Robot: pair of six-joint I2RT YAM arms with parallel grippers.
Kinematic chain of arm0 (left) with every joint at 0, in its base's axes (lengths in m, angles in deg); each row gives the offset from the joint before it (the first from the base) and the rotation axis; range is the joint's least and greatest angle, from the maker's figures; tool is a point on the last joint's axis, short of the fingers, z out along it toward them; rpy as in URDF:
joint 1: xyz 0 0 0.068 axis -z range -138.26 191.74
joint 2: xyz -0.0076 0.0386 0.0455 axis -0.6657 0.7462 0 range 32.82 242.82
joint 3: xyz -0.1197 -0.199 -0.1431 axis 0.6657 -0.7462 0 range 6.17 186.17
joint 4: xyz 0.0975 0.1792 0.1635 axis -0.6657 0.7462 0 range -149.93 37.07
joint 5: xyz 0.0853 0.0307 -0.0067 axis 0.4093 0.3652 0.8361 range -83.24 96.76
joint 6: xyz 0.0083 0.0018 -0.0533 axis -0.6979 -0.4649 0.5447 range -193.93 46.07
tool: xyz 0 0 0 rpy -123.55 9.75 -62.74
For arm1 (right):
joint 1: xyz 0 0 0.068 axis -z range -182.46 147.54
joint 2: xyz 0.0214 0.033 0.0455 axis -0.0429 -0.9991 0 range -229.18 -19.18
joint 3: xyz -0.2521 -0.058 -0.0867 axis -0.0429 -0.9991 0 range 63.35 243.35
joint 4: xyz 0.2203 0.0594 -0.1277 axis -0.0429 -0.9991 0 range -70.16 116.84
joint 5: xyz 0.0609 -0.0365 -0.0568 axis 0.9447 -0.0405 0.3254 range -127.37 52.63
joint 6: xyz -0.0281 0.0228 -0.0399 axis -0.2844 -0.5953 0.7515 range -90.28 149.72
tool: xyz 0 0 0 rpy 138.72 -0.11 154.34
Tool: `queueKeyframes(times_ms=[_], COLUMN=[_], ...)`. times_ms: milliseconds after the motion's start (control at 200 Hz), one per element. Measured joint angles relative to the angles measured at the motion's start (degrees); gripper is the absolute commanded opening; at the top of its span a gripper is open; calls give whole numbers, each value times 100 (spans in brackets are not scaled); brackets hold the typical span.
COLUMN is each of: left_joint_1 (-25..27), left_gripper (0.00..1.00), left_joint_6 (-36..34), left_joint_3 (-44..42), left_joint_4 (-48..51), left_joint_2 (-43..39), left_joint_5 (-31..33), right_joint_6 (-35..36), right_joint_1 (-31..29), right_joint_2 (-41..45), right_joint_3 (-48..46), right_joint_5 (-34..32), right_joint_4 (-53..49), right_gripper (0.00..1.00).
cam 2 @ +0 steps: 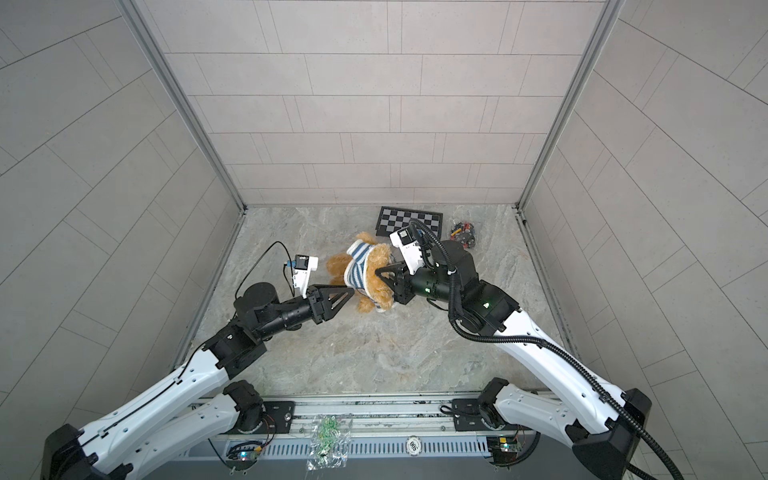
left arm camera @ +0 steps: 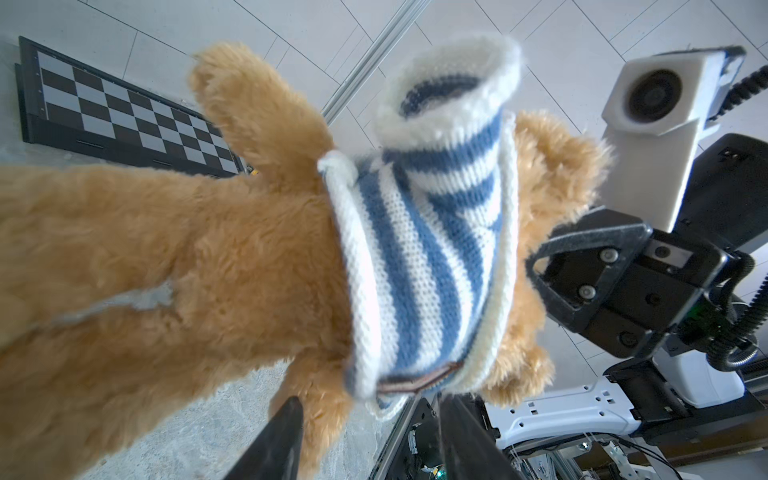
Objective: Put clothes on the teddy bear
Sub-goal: 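Lower the bear toward the table with both grippers holding the sweater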
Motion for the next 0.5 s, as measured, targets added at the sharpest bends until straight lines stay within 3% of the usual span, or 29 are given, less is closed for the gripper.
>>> queueKeyframes(times_ms=[180, 390, 501], left_joint_1=[-140, -232, -234], left_gripper=[44, 21, 19], left_joint_6=[35, 57, 52], left_joint_3=[127, 133, 138], left_joint_4=[22, 87, 144], left_joint_2=[-4, -28, -61], left_joint_5=[-144, -195, -197], right_joint_6=[310, 522, 581], right_joint_1=[7, 11, 11], right_joint_2=[-11, -17, -31], right_joint_3=[111, 140, 144], right_joint_5=[175, 278, 332], right_joint_4=[-271, -498, -566], right_gripper=[0, 0, 0])
